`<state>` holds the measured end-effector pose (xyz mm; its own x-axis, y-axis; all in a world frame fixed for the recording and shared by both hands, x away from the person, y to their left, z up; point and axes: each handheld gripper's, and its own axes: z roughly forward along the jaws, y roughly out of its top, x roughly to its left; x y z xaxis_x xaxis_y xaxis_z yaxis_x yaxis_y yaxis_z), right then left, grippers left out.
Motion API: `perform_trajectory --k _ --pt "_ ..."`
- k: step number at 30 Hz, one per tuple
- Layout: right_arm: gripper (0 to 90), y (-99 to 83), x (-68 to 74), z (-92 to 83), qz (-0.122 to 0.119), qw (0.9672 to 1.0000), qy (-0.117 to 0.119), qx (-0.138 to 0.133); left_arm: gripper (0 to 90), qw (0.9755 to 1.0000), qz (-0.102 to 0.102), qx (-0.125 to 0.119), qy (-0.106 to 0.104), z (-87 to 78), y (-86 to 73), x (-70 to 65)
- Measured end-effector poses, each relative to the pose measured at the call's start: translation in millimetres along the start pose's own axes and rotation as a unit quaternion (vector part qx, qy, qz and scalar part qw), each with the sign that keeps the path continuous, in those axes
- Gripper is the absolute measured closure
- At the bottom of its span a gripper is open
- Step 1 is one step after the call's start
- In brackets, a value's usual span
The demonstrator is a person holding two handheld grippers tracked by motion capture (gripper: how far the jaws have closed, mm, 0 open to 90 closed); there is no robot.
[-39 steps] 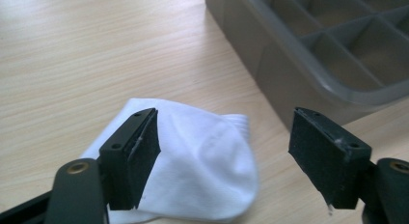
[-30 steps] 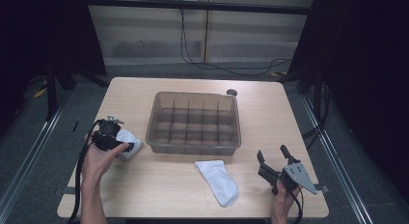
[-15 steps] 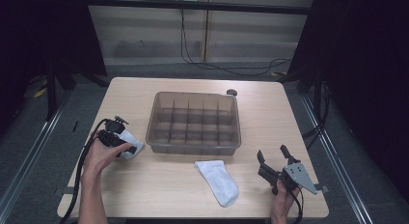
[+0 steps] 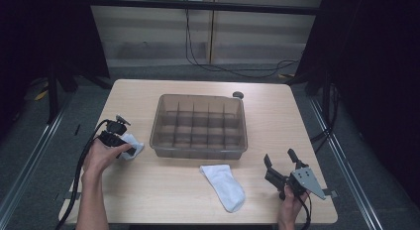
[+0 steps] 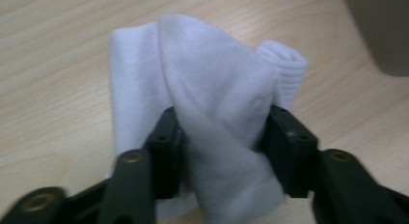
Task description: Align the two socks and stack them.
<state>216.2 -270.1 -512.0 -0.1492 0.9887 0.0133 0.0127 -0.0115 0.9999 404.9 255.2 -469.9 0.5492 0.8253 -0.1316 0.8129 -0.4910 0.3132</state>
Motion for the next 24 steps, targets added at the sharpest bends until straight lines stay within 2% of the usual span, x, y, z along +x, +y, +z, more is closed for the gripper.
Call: perform_trajectory --k 3,7,12,21,24 --pt "14.4 0.0 0.0 0.0 0.0 1.0 0.0 0.0 69.1 0.9998 -0.006 0.004 -0.016 -0.2 0.5 -0.4" --pt "14.4 0.0 0.0 -0.1 0.0 1.0 0.0 0.0 73.6 0.9999 -0.007 0.008 -0.011 -0.2 1.6 -3.7" --pt "14.4 0.0 0.0 0.2 0.0 1.0 -0.001 0.0 74.8 0.9999 -0.004 0.009 -0.001 -0.6 1.9 -7.6" --pt "14.4 0.0 -0.1 0.3 0.0 1.0 0.0 0.0 75.4 0.9999 -0.01 0.009 -0.001 -3.6 0.2 -10.6" --pt "14.4 0.1 -0.2 0.3 0.0 1.0 0.0 0.0 75.5 0.9998 -0.011 0.013 -0.007 -5.1 -0.4 -12.7"
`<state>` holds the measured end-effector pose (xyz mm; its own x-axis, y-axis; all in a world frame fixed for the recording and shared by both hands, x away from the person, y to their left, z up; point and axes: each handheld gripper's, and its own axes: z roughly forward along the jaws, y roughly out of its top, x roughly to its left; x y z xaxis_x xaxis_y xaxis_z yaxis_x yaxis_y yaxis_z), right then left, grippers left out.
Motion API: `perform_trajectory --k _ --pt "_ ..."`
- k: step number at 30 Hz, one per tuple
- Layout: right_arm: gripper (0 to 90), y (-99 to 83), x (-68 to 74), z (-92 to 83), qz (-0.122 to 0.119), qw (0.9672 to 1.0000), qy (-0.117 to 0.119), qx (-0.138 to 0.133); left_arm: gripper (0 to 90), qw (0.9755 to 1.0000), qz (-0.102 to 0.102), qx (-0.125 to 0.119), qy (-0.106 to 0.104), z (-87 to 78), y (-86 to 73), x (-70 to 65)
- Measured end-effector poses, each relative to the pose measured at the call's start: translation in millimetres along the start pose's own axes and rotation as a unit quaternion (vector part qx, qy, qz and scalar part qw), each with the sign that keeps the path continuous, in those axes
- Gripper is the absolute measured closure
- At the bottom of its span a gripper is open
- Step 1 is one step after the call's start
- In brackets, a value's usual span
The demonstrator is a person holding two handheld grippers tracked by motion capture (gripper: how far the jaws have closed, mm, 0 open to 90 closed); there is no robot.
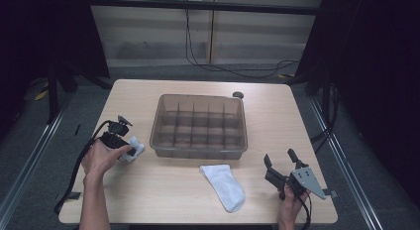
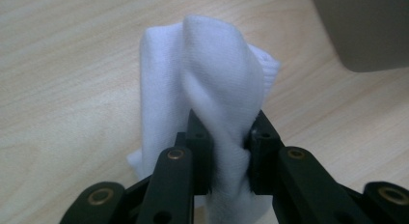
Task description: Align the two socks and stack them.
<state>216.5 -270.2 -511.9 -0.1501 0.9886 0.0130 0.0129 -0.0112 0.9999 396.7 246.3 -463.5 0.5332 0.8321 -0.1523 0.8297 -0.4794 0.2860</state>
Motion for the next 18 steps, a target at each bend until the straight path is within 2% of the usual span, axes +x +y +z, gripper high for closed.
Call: perform_trajectory --k 4,5,7,12,14,18 --pt "14.4 0.0 0.0 0.0 0.0 1.0 0.0 0.0 75.3 1.0 0.004 -0.002 0.007 -6.3 -1.7 -3.7" --pt "14.4 0.0 0.1 0.0 0.0 1.0 -0.001 0.0 75.3 1.0 -0.002 -0.004 0.003 -7.8 -2.6 -4.8" --pt "14.4 0.0 0.2 0.0 0.001 1.0 -0.001 -0.001 75.3 1.0 0.003 -0.003 -0.002 -11.0 -3.8 -6.0" --pt "14.4 0.0 0.1 0.0 0.0 1.0 -0.001 0.0 75.1 0.9999 0.002 -0.013 0.001 -20.0 -9.6 -13.6" --pt "14.4 0.0 0.2 -0.1 0.001 1.0 -0.001 0.0 75.1 0.9999 0.013 -0.011 -0.002 -24.6 -12.1 -19.0" --pt "14.4 0.0 0.2 -0.1 0.001 1.0 -0.002 0.0 75.1 0.9996 0.019 -0.019 -0.005 -31.5 -16.8 -28.2"
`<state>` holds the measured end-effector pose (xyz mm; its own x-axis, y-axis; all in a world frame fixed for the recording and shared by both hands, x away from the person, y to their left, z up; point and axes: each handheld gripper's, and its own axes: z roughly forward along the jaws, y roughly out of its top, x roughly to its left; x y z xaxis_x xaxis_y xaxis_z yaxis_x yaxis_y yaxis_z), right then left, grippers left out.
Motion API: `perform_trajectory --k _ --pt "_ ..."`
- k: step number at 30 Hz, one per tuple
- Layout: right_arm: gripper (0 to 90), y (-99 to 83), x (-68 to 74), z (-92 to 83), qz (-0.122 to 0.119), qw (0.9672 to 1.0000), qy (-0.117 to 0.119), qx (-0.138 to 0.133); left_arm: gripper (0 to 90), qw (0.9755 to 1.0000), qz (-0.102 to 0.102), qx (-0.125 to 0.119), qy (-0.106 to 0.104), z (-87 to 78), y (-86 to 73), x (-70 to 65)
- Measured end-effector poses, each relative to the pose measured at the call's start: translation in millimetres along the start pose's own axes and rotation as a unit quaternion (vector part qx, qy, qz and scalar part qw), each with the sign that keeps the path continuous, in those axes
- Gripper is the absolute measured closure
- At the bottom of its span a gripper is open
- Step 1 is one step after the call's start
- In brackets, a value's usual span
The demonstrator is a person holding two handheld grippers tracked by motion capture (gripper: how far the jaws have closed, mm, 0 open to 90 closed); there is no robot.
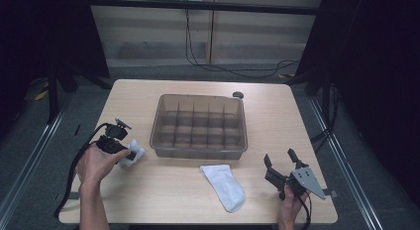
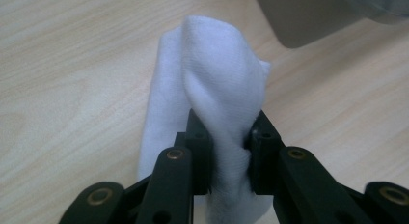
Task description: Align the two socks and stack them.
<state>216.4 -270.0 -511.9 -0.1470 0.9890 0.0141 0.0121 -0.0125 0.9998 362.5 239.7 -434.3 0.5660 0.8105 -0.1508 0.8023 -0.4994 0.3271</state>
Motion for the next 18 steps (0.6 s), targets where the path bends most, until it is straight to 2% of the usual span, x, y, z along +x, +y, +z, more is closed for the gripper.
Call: perform_trajectory --k 2,3,8,10,13,14,15,16,18 --pt "14.4 0.0 0.0 0.0 0.0 1.0 0.0 0.0 75.1 1.0 0.003 0.002 -0.003 -3.2 -2.3 -4.6" --pt "14.4 0.0 0.0 0.0 -0.001 1.0 0.0 0.0 75.2 0.9999 0.001 0.002 -0.011 -3.9 -3.8 -7.7" --pt "14.4 0.0 -0.1 -0.1 0.0 1.0 0.0 0.0 75.2 0.9999 0.004 0.001 -0.014 -10.2 -11.2 -20.3" --pt "14.4 0.0 0.0 0.0 0.0 1.0 0.0 0.0 75.1 0.9998 0.011 -0.003 -0.016 -11.4 -15.2 -25.5" --pt "14.4 0.0 0.0 0.0 0.0 1.0 0.0 0.0 75.1 0.9991 0.021 -0.014 -0.033 -11.4 -20.8 -29.4" --pt "14.4 0.0 0.0 -0.1 0.0 1.0 0.001 0.0 75.2 0.9994 0.016 -0.018 -0.027 -12.1 -24.0 -32.7" --pt "14.4 0.0 0.0 0.0 0.0 1.0 0.0 0.0 75.1 0.9992 0.017 -0.018 -0.03 -12.0 -25.5 -35.0" --pt "14.4 0.0 0.0 0.0 -0.001 1.0 0.0 0.0 75.1 0.9986 0.025 -0.022 -0.042 -11.7 -27.0 -39.9" --pt "14.4 0.0 -0.1 0.1 -0.001 1.0 0.001 0.001 75.1 0.9983 0.032 -0.021 -0.044 -9.6 -27.8 -48.0"
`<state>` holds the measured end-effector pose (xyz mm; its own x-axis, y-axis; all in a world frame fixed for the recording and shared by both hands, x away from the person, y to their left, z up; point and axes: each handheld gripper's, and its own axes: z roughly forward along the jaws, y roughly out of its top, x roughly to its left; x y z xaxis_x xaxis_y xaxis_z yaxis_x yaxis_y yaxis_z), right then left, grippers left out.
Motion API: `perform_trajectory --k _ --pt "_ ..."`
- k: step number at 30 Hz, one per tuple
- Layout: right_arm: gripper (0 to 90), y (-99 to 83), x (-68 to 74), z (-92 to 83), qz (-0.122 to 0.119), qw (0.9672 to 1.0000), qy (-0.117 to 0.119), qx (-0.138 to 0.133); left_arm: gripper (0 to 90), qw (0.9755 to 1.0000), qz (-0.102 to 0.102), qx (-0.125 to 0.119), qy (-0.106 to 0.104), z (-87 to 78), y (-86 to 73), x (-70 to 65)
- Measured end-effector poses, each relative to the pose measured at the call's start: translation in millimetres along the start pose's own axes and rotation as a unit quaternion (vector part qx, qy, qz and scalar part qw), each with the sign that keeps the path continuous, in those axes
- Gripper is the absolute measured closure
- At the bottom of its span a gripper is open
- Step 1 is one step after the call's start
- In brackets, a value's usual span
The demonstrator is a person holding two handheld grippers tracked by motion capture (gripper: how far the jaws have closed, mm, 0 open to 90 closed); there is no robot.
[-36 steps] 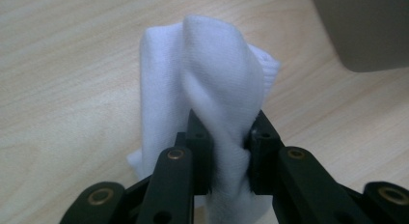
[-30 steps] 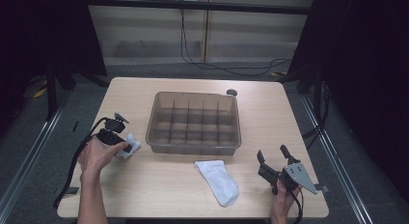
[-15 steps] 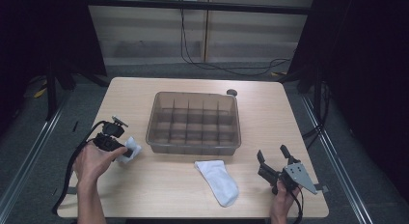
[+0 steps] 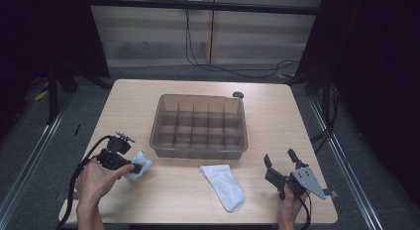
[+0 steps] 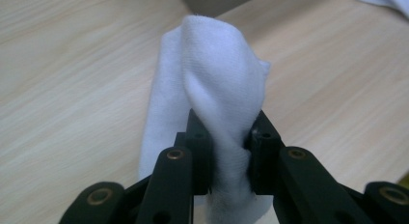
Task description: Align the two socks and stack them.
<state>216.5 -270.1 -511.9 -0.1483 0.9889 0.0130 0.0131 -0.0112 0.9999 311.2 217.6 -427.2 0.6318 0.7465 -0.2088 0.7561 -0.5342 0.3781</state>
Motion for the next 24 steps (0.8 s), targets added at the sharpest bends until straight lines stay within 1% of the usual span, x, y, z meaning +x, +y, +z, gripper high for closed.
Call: perform_trajectory --k 1,2,3,4,5,8,9,10,11,12,13,14,15,16,18,21,22,24 --pt "14.4 0.0 0.0 0.0 0.0 1.0 0.0 0.0 75.1 1.0 0.003 -0.005 0.002 2.2 0.2 -4.2" --pt "14.4 0.0 0.0 -0.2 0.0 1.0 0.0 0.0 75.1 0.9999 -0.001 -0.011 -0.003 5.0 0.6 -7.4" --pt "14.4 0.0 0.1 -0.2 0.0 1.0 -0.001 0.0 75.1 1.0 0.004 -0.007 -0.003 9.2 1.3 -11.3" --pt "14.4 0.0 0.1 -0.2 0.0 1.0 -0.001 -0.001 75.1 1.0 0.005 -0.006 0.002 11.0 1.4 -14.3" --pt "14.4 0.0 0.1 -0.2 0.0 1.0 -0.001 0.0 75.2 0.9999 0.008 -0.008 -0.006 13.9 1.3 -18.9" --pt "14.4 0.0 0.0 -0.1 0.0 1.0 -0.001 0.0 75.2 0.9996 0.027 0.0 -0.008 16.9 3.3 -31.5" --pt "14.4 0.0 0.0 0.0 0.0 1.0 0.0 0.0 75.2 0.9994 0.032 -0.001 -0.009 17.4 4.7 -35.4" --pt "14.4 0.0 0.0 -0.1 0.0 1.0 0.0 0.0 75.1 0.9994 0.034 -0.004 -0.01 17.5 5.6 -37.8" --pt "14.4 0.0 0.1 -0.1 0.0 1.0 -0.001 0.0 75.1 0.9992 0.037 -0.002 -0.014 17.9 6.9 -41.1" --pt "14.4 0.0 0.1 -0.2 0.0 1.0 -0.001 0.0 75.1 0.999 0.042 -0.002 -0.013 18.5 8.2 -45.0" --pt "14.4 0.0 0.2 -0.2 0.001 1.0 -0.001 -0.001 75.1 0.9988 0.045 -0.005 -0.016 19.6 9.6 -48.0" --pt "14.4 0.0 0.2 -0.1 0.001 1.0 -0.001 -0.001 75.1 0.9985 0.051 -0.001 -0.022 22.5 10.9 -50.2" --pt "14.4 0.0 0.1 -0.1 0.0 1.0 -0.001 0.0 74.9 0.9984 0.05 0.004 -0.024 26.4 12.0 -52.3" --pt "14.4 0.0 0.1 -0.1 0.001 1.0 -0.001 -0.001 74.8 0.9987 0.045 0.001 -0.025 31.2 12.9 -53.6" --pt "14.4 0.0 0.2 -0.2 0.001 1.0 -0.001 -0.001 74.9 0.9986 0.043 0.0 -0.032 36.5 13.1 -56.5" --pt "14.4 0.0 0.0 -0.1 0.0 1.0 -0.001 0.0 74.8 0.998 0.05 0.001 -0.039 42.9 14.3 -61.6" --pt "14.4 0.0 -0.1 0.0 0.0 1.0 0.0 0.0 74.8 0.9979 0.05 -0.002 -0.04 43.9 14.9 -63.2" --pt "14.4 0.0 0.0 -0.1 0.0 1.0 0.0 0.0 74.7 0.9975 0.056 -0.003 -0.043 44.9 17.2 -66.3"
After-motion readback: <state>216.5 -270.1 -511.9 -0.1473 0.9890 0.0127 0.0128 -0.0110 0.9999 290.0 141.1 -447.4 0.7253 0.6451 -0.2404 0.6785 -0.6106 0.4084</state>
